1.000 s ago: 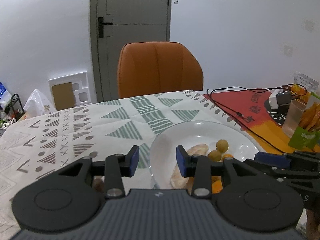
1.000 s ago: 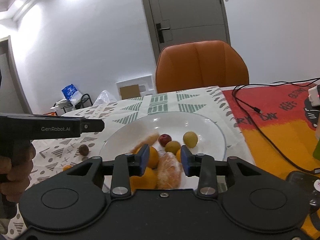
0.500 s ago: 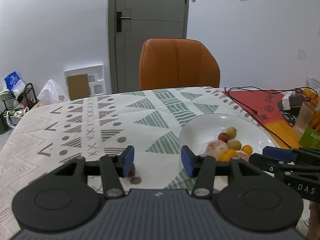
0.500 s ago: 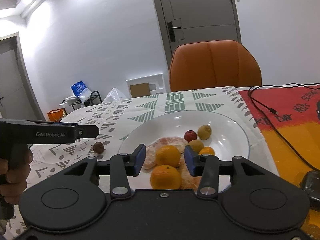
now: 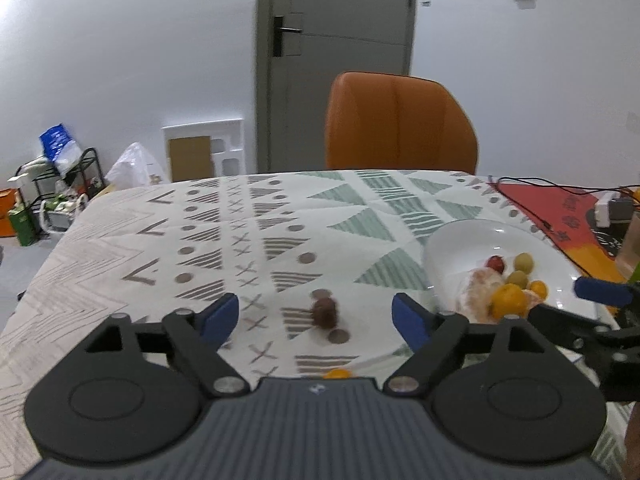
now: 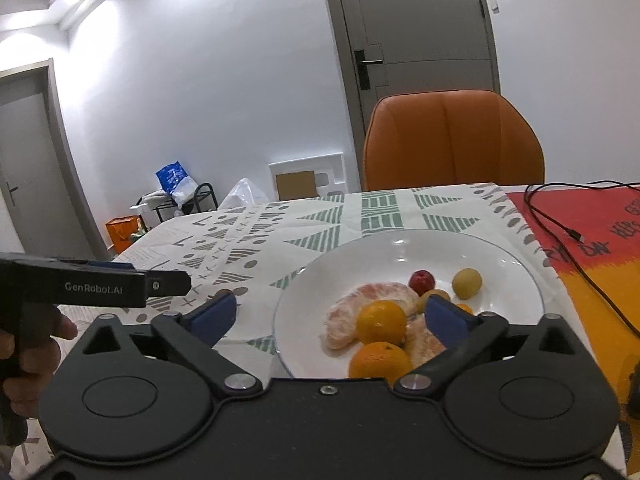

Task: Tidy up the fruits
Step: 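Move both open tools back to the brown fruit and small yellow fruit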

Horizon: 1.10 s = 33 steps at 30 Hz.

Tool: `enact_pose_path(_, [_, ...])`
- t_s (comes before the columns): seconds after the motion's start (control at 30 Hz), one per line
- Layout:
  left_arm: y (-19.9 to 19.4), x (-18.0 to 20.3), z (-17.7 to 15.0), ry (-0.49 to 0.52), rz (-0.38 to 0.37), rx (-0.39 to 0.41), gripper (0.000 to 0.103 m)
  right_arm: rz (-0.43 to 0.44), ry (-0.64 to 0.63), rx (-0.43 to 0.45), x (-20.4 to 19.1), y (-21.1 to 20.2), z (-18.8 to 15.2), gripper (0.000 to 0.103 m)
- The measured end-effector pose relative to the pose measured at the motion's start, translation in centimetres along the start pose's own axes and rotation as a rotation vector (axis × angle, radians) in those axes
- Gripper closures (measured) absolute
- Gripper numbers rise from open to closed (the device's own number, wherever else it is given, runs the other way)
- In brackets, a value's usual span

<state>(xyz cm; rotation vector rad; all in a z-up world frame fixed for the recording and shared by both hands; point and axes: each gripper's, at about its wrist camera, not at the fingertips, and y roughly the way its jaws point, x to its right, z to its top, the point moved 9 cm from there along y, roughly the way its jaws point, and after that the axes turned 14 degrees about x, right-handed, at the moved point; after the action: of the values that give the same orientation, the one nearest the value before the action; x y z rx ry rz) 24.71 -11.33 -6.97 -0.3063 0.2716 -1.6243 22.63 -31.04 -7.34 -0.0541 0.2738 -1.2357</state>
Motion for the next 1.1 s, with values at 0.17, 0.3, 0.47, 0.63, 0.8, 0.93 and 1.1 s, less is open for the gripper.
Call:
enact_pose_path(0.17, [0.0,-2.2,-1.0,-0.023,0.043,-0.025,0.017,0.017,0.002,-0.018,-1.1,0.8,-0.5,0.0])
enact_pose_path(0.3, [0.0,-3.7,-1.9,-0.041,0.057,-0.046,0.017,0.037,0.007,-0.032,-2.0,1.3,-1.0,0.0])
enact_pose_path(0.47, [0.0,-4.2,-2.8,-0.059,0.039,-0.057,0.017,0.076,0.007,-0.037,-3.5,1.8,-1.1,0.0])
enact_pose_path(0.63, [0.0,-3.8,-3.5,-0.074,0.004,-0.069,0.018,0.085,-0.01,-0.043,-4.2,2.2,-1.2,0.0])
enact_pose_path(0.8, [0.2,-3.1,-4.0,-0.075,-0.03,-0.076,0.02,0.08,-0.019,-0.054,-4.4,2.3,-1.5,0.003])
enact_pose_path(0.93, [0.4,-2.4,-4.4,-0.091,-0.068,-0.086,0.028,0.072,-0.011,-0.069,-4.1,2.5,-1.8,0.009])
enact_pose_path(1.1, [1.0,-1.7,-4.9,-0.132,-0.11,-0.11,0.044,0.065,-0.021,-0.085,-3.8,2.6,-2.1,0.021])
